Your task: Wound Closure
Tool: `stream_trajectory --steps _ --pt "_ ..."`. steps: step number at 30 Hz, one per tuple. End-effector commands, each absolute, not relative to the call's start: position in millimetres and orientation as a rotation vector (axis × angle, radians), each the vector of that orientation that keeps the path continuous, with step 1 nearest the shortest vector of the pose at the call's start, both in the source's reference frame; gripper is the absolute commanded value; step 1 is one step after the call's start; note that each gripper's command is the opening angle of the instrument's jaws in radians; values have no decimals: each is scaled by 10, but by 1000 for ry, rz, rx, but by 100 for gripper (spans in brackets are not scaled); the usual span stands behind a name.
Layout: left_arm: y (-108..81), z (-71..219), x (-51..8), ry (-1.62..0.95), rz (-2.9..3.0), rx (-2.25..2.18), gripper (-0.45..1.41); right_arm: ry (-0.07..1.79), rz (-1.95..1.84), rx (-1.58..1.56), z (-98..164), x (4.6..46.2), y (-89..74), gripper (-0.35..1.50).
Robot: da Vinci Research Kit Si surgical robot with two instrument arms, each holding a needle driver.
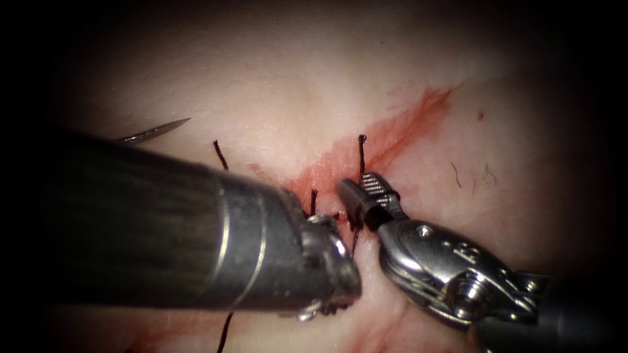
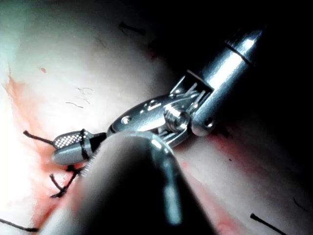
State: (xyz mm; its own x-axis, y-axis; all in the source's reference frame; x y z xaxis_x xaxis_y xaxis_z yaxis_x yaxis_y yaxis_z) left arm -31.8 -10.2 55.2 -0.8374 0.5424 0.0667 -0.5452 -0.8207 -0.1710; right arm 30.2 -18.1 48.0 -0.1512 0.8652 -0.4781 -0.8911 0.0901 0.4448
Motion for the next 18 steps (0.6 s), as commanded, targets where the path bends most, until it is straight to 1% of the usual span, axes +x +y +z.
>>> stream_trajectory --steps 1,3,12,15,17,18 --pt "-101 557 -323 -246 2551 20 -45 792 1531 -40 484 311 -177 29" --pt "-102 557 -323 -246 2551 20 -45 791 1533 -41 485 311 -176 32" --pt "-103 555 -324 -246 2550 21 -45 784 1556 -45 490 316 -169 31" --pt "-104 555 -325 -246 2549 21 -45 784 1557 -45 492 317 -166 17" --pt "-104 554 -325 -247 2549 21 -45 785 1563 -43 493 315 -166 -5" --pt "-104 554 -325 -247 2549 21 -45 785 1563 -43 494 315 -166 -8"
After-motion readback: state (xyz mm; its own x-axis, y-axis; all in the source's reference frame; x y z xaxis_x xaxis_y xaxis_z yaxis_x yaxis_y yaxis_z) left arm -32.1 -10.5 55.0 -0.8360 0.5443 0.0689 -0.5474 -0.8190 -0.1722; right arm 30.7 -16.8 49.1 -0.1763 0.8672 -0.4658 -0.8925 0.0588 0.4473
